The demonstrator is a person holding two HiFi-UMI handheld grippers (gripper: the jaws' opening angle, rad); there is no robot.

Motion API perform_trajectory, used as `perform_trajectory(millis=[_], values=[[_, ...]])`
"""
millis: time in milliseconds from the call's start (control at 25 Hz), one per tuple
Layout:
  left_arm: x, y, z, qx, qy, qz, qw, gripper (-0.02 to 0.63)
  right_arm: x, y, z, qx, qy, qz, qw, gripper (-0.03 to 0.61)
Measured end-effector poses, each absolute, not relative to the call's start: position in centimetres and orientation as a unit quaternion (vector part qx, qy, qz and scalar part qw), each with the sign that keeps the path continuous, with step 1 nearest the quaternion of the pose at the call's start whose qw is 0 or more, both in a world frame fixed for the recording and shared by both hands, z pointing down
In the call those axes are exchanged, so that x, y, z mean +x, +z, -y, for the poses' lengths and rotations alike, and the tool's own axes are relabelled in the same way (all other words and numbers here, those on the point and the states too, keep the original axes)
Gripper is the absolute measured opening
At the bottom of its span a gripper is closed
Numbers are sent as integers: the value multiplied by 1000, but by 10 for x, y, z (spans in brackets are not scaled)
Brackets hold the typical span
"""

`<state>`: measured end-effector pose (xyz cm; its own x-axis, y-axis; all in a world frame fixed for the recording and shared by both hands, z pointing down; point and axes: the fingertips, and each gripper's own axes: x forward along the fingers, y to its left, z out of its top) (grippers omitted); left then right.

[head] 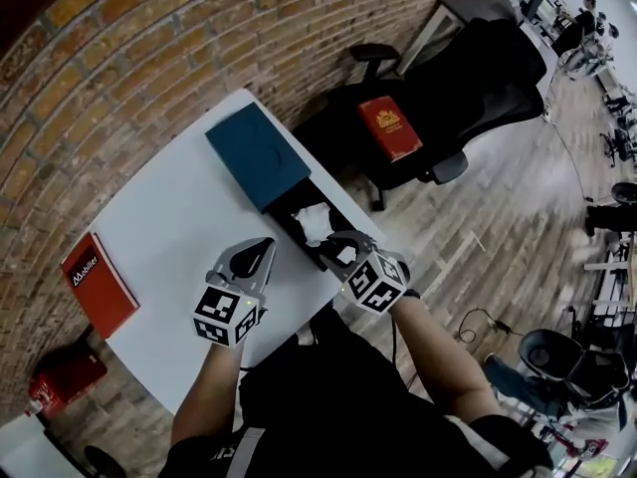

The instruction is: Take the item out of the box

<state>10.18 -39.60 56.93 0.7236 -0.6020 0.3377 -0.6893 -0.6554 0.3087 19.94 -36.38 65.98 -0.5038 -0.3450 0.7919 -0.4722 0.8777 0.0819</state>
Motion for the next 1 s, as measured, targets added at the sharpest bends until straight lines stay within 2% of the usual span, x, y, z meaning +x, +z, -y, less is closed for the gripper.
perform_trajectory(millis=[280, 440, 1000], values=[[101, 580, 394, 897, 114, 365, 222, 6, 204, 701, 374, 189, 20, 846, 499, 129], [95, 587, 392, 893, 112, 371, 230, 6, 197, 724, 377, 168, 36, 832, 527, 193], [82, 584, 378, 890, 102, 377, 236, 6, 187, 758, 391, 145, -27, 803, 577, 178]])
